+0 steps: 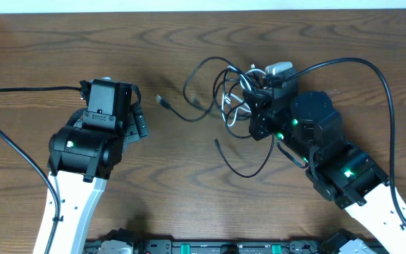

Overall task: Untangle cables
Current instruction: 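Grasp a cable from the bundle with the left gripper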

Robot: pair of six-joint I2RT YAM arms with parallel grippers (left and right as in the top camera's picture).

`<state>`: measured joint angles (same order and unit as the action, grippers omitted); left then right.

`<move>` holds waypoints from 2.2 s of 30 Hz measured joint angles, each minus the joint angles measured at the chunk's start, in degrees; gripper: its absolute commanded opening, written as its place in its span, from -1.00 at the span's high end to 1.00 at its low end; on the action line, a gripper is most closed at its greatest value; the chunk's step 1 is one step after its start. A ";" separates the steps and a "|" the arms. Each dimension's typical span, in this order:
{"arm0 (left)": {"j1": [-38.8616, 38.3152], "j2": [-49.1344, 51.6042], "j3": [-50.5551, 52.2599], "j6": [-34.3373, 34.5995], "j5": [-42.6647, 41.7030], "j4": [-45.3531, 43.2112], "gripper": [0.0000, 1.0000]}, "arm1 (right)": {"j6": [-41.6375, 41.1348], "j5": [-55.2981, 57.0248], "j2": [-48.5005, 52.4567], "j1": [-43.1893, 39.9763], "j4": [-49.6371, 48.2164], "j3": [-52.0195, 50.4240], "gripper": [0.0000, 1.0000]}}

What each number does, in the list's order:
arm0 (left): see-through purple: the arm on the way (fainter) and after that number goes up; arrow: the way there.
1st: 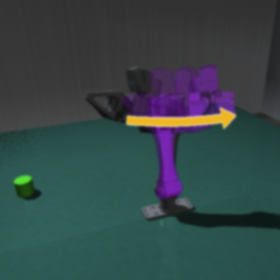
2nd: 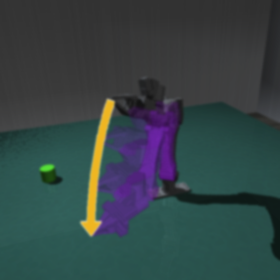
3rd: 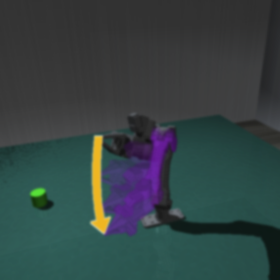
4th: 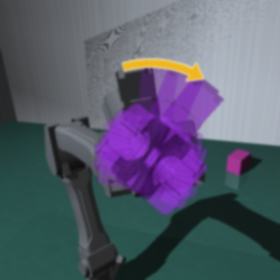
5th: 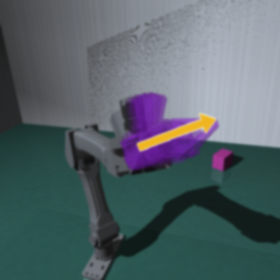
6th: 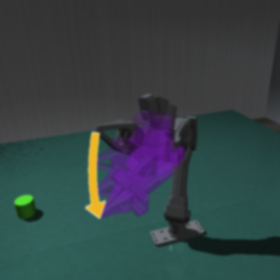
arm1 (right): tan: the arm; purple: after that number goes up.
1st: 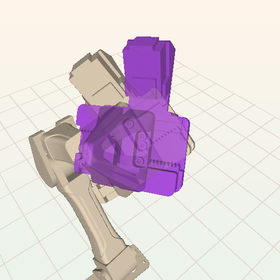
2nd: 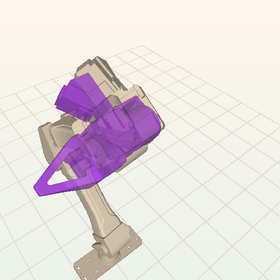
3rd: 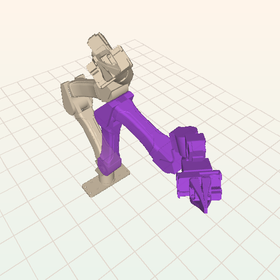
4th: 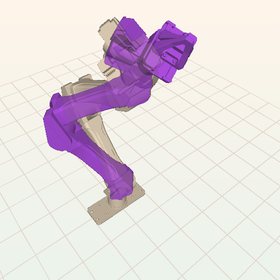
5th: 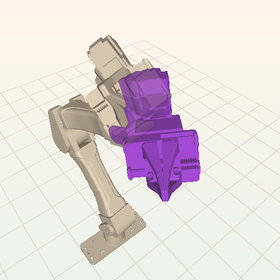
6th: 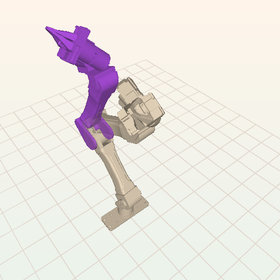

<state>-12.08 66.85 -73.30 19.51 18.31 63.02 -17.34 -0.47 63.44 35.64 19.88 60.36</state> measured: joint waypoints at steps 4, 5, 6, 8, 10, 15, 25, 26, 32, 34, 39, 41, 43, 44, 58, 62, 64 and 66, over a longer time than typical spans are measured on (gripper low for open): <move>0.00 0.00 0.00 0.02 0.00 -0.02 -0.96 | 0.02 0.00 0.15 0.00 0.87 0.00 0.98; 0.00 0.00 0.00 0.00 0.02 -0.02 -0.96 | 0.02 0.00 0.15 0.00 0.90 0.00 0.98; 0.00 0.00 0.00 0.02 0.02 -0.02 -0.95 | 0.02 0.00 0.15 0.00 0.87 0.00 0.98; 0.00 0.00 0.00 0.00 0.00 -0.02 -0.95 | 0.04 0.00 0.15 0.00 0.92 0.00 0.98; 0.00 0.00 0.00 0.02 0.00 -0.02 -0.95 | 0.09 0.00 0.15 0.00 1.22 0.00 0.98; 0.00 0.00 0.00 0.02 0.00 -2.08 -0.95 | 0.20 0.00 0.22 0.00 2.23 0.00 0.98; 0.02 0.00 0.00 3.48 -5.07 -4.61 -0.95 | 0.22 -0.04 0.26 0.00 2.47 0.00 0.98; 0.04 0.00 0.00 3.82 -7.06 -5.33 -0.95 | 0.22 -0.04 0.26 0.00 2.45 0.00 0.98; 0.02 2.36 0.00 -0.46 -28.55 -10.82 -0.95 | 0.22 -0.94 0.26 0.00 1.75 0.00 0.98; 0.02 4.39 0.00 -3.37 -35.12 -12.20 -0.95 | 0.22 -2.03 0.26 -0.02 1.29 0.00 0.98; -0.02 9.86 0.00 -7.89 -47.15 -16.81 -0.96 | 0.37 -4.76 0.28 -0.07 1.38 0.00 0.98; -0.02 11.28 0.00 -10.23 -52.46 -19.17 -0.95 | 0.44 -5.53 0.28 -0.07 1.49 0.00 0.98; -0.02 12.20 0.00 -12.76 -58.14 -21.29 -0.95 | 0.52 -6.12 0.28 -0.07 1.62 0.00 0.98; -0.02 12.44 0.00 -13.92 -60.59 -22.10 -0.95 | 0.61 -6.27 0.28 -0.07 1.66 0.00 0.98; -0.02 12.55 0.00 -25.62 -76.52 -23.30 -0.95 | 1.07 -9.40 0.28 -0.17 1.31 0.00 0.98; -0.02 12.55 0.00 -26.60 -75.97 -23.39 -0.95 | 1.07 -13.64 0.28 -0.17 0.35 0.00 0.98; -0.02 12.55 0.00 -26.99 -75.49 -23.78 -0.95 | 1.07 -15.87 0.28 -0.17 -0.11 0.00 0.98; -0.02 12.55 0.00 -27.12 -74.55 -24.28 -0.96 | 1.07 -18.29 0.28 -0.17 -0.52 0.00 0.98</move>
<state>-12.10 79.40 -73.30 -7.62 -56.25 38.74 -16.27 -18.76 63.72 35.46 19.35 60.36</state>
